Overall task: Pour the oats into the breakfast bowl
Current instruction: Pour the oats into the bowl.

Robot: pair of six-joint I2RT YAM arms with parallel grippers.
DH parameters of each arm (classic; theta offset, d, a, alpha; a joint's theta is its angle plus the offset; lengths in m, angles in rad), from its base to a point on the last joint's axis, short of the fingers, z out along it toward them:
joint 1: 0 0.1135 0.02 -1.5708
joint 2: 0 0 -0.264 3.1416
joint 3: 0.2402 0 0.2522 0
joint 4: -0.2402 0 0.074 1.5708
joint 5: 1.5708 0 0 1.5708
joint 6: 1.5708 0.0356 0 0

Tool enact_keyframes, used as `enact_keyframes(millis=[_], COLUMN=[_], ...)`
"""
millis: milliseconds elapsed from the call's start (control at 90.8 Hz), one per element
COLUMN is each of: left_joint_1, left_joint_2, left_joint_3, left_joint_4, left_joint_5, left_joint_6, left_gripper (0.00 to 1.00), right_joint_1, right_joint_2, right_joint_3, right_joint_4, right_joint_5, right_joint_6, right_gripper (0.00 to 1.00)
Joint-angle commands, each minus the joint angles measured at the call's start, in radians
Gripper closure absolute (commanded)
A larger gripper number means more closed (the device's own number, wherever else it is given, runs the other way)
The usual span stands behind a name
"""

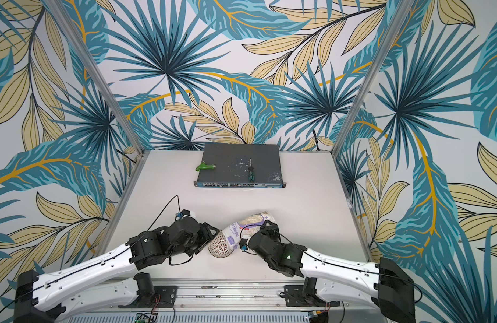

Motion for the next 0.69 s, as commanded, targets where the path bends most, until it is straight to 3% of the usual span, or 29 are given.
enact_keyframes(millis=[0,683], left_joint_1=[-0.010,-0.040], left_joint_2=[0.012,0.058], left_joint_3=[0.008,-0.001], left_joint_4=[0.029,0.068], left_joint_5=[-0.017,-0.015], left_joint_6=[-0.005,-0.020], left_gripper=[0.40,0.46], right_joint_1=[0.014,0.033], right_joint_2=[-0.008,0.024], right_joint_3=[0.064,0.072], right_joint_4=[0.136,0.195], right_joint_5=[0.104,0.176], right_joint_6=[0.008,-0.086], right_gripper=[1.00,1.00])
